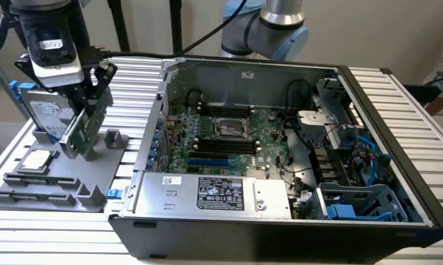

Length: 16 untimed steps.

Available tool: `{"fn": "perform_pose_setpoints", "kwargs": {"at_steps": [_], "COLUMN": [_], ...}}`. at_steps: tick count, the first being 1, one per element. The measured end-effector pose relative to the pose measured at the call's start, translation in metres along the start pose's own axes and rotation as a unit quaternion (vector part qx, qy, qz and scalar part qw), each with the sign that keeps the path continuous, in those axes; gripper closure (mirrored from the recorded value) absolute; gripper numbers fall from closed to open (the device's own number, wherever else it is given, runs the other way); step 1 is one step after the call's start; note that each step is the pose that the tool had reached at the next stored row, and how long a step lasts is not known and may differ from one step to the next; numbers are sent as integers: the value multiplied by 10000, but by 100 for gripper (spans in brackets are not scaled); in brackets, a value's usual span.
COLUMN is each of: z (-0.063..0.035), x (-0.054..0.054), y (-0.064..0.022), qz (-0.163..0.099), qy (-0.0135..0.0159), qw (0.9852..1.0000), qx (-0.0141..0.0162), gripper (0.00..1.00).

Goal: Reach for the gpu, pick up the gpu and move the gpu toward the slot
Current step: 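Pick up the gpu and move the gpu toward the slot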

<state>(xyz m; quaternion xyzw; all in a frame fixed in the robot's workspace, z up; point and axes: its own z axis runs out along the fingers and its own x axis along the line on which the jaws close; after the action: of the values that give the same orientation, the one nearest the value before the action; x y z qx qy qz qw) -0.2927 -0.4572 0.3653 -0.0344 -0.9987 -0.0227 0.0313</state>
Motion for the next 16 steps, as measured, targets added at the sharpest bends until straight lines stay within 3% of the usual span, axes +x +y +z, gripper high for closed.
{"fn": "perform_pose_setpoints", "kwargs": {"at_steps": [16], "z": [-767], "x": [-659], "y": [45], "qz": [-12], "qy": [42], "qw": [10000], "qx": [-47], "gripper": [74]}}
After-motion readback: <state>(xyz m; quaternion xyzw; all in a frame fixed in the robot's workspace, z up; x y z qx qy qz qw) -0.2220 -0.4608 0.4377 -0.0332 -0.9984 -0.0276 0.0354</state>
